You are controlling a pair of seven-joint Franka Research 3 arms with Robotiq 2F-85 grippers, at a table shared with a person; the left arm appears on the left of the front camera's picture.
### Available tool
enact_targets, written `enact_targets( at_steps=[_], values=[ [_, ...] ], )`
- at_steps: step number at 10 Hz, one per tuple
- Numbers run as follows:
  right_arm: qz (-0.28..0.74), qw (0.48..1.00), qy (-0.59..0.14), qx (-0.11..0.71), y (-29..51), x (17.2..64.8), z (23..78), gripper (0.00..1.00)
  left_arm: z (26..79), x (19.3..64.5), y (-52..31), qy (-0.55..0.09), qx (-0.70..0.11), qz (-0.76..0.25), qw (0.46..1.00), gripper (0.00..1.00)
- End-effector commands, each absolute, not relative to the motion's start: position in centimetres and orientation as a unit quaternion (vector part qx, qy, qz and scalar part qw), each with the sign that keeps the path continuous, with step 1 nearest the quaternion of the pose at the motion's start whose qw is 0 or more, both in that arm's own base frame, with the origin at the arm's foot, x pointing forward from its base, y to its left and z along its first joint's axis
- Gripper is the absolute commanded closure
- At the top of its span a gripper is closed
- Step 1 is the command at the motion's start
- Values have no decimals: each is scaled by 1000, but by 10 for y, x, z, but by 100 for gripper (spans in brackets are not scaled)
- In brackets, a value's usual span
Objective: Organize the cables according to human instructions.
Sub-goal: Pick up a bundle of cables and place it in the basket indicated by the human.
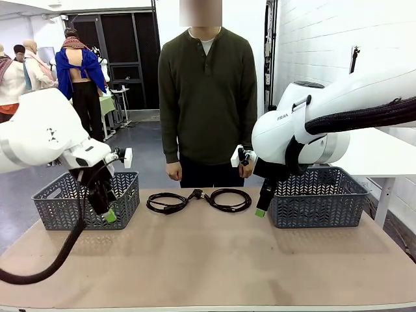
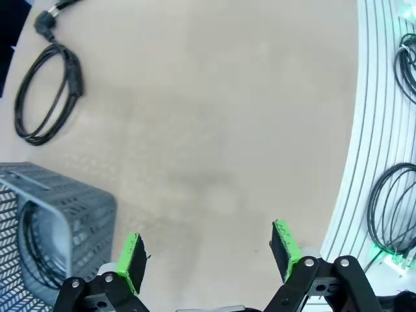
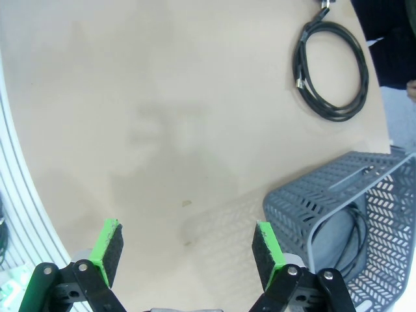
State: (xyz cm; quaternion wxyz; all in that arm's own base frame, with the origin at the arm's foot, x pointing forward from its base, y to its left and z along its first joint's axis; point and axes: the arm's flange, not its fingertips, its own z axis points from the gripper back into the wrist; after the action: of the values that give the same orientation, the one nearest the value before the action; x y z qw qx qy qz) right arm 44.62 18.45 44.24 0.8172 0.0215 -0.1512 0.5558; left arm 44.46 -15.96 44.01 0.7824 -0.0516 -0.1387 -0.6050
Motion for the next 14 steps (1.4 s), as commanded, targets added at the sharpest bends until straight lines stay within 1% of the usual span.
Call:
enact_targets(
  at_steps=[1, 2, 3, 14],
  values=[
    [555, 818, -147, 19, 185, 447, 444, 0, 428, 429, -161, -146, -51, -596, 788, 0],
    [555, 818, -147, 19, 185, 447, 444, 0, 421, 431, -161, -138, -53, -599, 787, 0],
    [555, 818, -147, 19, 185, 447, 444, 0, 431, 436, -162, -136, -51, -607, 781, 0],
    [555, 818, -147, 19, 185, 447, 444, 0, 431, 436, -162, -136, -51, -607, 781, 0]
  ],
)
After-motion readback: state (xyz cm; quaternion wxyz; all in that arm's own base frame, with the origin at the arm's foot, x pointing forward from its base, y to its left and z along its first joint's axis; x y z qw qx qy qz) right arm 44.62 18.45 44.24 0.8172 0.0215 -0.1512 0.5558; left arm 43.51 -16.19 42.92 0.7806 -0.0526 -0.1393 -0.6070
